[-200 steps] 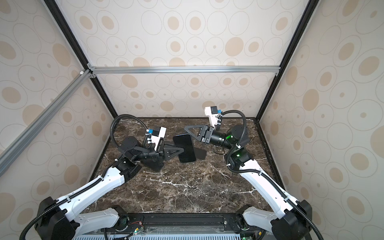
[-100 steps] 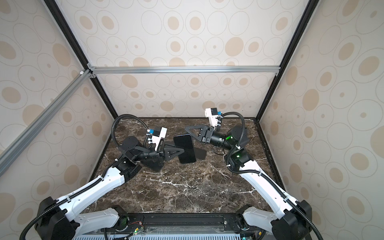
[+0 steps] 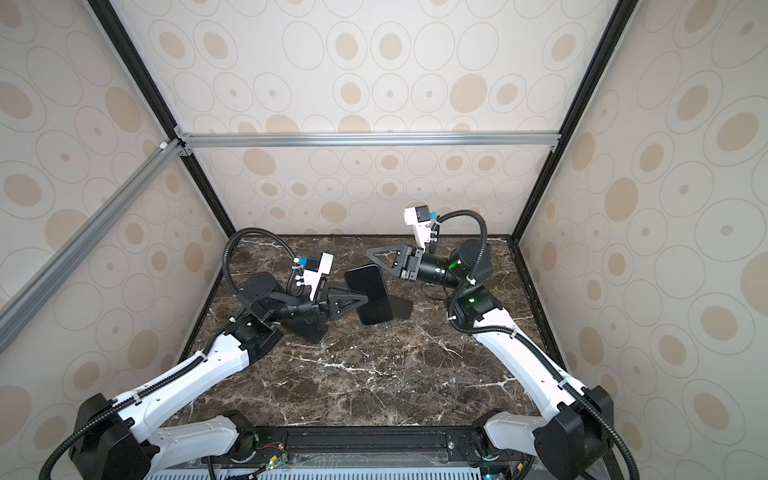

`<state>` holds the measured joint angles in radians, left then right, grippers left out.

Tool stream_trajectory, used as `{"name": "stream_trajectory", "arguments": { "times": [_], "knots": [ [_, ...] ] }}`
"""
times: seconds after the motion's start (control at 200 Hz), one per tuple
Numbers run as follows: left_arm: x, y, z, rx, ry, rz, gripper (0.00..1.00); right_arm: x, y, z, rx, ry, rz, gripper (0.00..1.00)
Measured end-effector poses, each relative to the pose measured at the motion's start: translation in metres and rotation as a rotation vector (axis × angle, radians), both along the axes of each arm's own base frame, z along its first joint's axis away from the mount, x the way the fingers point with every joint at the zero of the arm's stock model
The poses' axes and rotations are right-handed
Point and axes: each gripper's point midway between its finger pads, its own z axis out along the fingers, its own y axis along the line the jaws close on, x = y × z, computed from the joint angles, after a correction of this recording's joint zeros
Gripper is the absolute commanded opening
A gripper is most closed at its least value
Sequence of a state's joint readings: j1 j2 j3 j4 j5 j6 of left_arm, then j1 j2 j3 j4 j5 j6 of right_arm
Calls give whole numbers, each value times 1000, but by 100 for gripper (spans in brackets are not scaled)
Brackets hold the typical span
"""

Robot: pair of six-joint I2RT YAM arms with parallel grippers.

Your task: Take the phone out of the phone case

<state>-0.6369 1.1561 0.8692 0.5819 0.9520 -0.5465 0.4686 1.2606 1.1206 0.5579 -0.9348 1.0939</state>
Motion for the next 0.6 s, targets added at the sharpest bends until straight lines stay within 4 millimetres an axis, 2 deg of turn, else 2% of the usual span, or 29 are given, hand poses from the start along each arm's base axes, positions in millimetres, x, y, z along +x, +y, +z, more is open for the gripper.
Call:
{"name": "stream_trajectory", "arguments": {
  "times": [0.365,0.51,0.6],
  "knots": [
    [-4,-3,-5,18,27,-22,0,12,2,-19,-29,119,2,0],
    [-4,-4,-7,25,23,-15,0,7,-3,-15,-26,114,-12,0],
    [-1,-5,-7,25,-2,10,0,2,-7,-8,-14,82,-27,11]
  ]
}}
